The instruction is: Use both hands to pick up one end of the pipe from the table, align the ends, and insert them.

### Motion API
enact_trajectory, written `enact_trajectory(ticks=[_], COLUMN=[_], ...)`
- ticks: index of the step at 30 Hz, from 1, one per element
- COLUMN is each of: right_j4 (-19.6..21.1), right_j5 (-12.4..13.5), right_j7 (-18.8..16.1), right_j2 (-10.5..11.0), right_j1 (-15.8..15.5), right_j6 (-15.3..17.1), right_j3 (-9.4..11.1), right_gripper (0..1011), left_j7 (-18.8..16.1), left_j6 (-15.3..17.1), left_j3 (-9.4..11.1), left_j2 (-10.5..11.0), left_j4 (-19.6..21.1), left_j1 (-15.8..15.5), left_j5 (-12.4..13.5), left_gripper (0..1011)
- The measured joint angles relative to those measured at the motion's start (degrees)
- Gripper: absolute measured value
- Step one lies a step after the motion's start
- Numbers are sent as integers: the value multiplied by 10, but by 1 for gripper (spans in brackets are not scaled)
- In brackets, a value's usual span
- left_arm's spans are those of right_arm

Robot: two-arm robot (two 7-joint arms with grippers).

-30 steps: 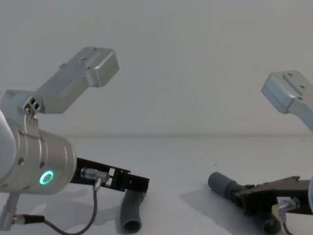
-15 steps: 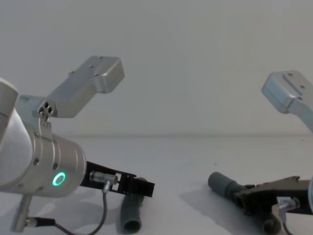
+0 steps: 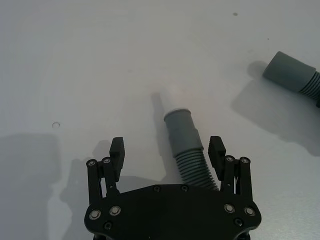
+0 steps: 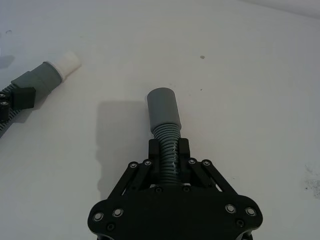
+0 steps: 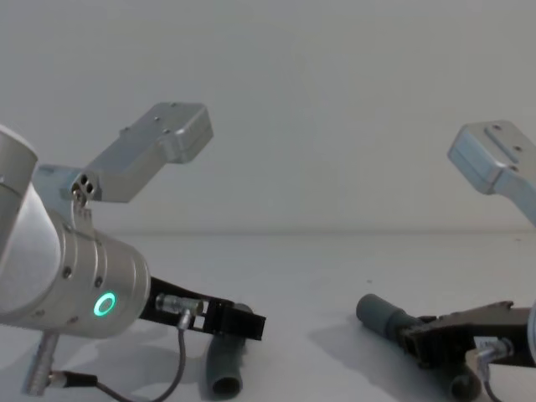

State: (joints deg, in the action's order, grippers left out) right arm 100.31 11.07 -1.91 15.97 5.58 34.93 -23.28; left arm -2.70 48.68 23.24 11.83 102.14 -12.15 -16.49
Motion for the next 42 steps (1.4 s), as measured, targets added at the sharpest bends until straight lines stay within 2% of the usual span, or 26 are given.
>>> enact_trajectory(ticks=[28,42], right_j4=[0,0], right_j5=[0,0], right_j7=[0,0], right_j2=[0,0], right_j1=[0,0], right_j6=[0,0], right_j3=[0,0], right_gripper=[194,194], left_j7=[14,16], left_j6=[8,-31], left_j3=[-1,-10], left_j2=[11,9], left_j4=[-6,-7], left_j1=[-2,13], left_j5=[17,23], left_gripper=[1002,1001])
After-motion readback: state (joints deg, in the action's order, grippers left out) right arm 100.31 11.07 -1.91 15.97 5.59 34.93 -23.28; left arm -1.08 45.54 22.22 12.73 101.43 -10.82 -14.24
